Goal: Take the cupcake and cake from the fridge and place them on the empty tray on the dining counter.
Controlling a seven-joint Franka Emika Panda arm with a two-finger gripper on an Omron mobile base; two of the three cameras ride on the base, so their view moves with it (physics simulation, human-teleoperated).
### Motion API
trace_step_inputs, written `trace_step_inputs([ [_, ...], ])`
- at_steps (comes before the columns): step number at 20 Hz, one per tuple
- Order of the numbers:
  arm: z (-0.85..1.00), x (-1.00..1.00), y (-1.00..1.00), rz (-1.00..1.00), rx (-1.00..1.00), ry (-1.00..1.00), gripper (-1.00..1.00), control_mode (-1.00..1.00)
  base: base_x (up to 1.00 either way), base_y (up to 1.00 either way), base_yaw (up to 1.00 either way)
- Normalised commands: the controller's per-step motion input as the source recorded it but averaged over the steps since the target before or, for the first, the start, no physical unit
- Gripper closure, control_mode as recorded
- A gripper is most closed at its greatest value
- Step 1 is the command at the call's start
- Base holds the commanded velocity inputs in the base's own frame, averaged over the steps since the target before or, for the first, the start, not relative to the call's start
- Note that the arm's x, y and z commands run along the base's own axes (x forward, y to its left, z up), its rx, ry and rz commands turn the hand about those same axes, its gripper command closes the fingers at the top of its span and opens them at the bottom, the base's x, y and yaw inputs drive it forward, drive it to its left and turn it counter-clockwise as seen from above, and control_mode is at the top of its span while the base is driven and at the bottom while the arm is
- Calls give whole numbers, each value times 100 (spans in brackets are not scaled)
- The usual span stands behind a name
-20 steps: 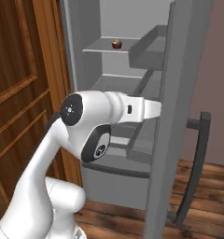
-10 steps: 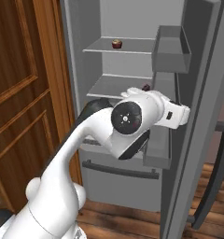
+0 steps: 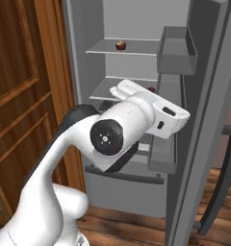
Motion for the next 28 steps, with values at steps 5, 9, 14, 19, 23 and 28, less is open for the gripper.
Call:
trace_step_inputs([
  [5,100,-100,78,2,-4,45,-100,-100,0,0,0],
  [9,15,-99,100,20,-2,52,-100,-100,0,0,0],
  [14,-82,-30,70,12,-1,10,-100,-100,0,0,0],
  [19,-46,26,48,4,0,23,-100,-100,0,0,0],
  [23,-6,43,64,0,0,23,-100,-100,0,0,0],
  [28,-11,31,3,14,8,11,-100,-100,0,0,0],
])
